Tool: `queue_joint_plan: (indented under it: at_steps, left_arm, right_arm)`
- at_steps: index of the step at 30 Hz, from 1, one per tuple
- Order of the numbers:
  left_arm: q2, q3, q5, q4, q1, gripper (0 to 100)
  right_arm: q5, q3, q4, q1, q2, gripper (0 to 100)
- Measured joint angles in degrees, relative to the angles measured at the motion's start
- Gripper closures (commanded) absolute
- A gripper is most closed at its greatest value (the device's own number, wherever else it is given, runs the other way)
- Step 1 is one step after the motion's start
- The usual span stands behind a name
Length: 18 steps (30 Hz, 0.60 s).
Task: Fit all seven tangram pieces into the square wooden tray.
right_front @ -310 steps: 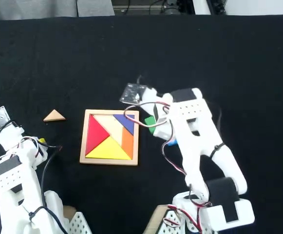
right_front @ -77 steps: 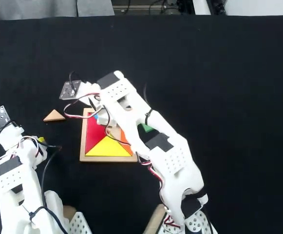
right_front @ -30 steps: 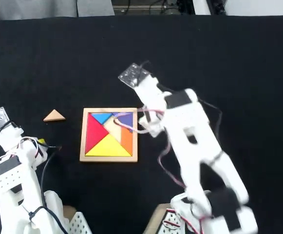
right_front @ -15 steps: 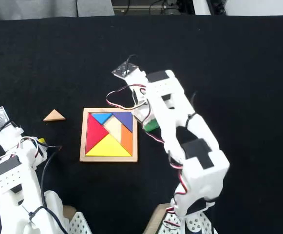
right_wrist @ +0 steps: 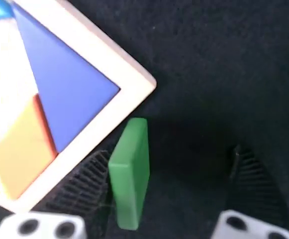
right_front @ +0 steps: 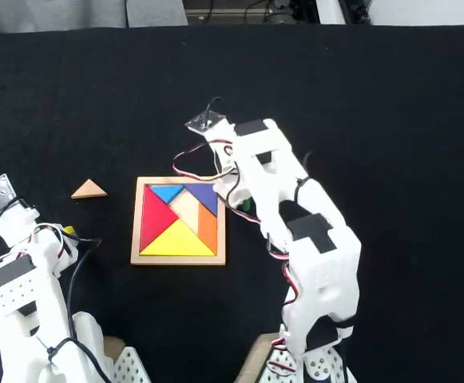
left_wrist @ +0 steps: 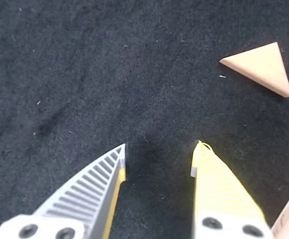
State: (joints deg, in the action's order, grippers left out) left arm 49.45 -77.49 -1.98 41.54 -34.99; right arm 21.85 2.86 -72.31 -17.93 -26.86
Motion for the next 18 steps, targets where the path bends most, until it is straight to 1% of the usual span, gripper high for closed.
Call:
queue_joint_plan:
  at_steps: [3, 6, 13, 16, 18]
  left_arm:
    - [0.00, 0.00, 0.00, 0.00, 0.00, 78]
    - [0.00, 0.00, 0.00, 0.00, 0.00, 78]
    - [0.00, 0.00, 0.00, 0.00, 0.00, 78]
    - [0.00, 0.00, 0.00, 0.00, 0.00, 78]
    - [0.00, 0.00, 0.00, 0.00, 0.00, 78]
  right_arm:
    - [-2.29, -0.26, -0.70, 0.00, 0.00, 67.7]
    - [-2.64, -0.26, -0.70, 0.00, 0.00, 68.3]
    - [-2.64, -0.26, -1.32, 0.26, 1.32, 87.8]
    - [-1.85, -0.26, -1.93, 0.53, 3.96, 86.5]
    - [-1.67, -0.26, -1.93, 2.64, 6.33, 83.7]
